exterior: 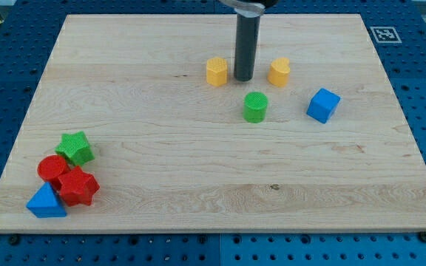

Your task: Move the hexagon to the top right side of the green star

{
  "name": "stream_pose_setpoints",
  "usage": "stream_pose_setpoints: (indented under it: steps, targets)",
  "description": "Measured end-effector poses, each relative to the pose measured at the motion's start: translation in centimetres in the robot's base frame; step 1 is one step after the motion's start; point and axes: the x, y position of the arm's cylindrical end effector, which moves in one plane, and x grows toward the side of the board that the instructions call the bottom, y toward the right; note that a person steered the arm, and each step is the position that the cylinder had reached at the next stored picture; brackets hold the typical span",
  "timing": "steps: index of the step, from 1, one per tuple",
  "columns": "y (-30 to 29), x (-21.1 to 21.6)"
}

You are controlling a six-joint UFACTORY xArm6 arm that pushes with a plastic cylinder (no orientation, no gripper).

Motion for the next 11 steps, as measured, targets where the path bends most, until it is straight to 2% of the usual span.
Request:
stream_pose_setpoints:
  steps: [1, 5, 8, 9, 11]
  targets:
    - [0.2, -0.5]
    - [-12.8, -0.5]
    - [-19.1, -0.1]
    - [-20.8, 0.6]
    - [-21.3, 4.5]
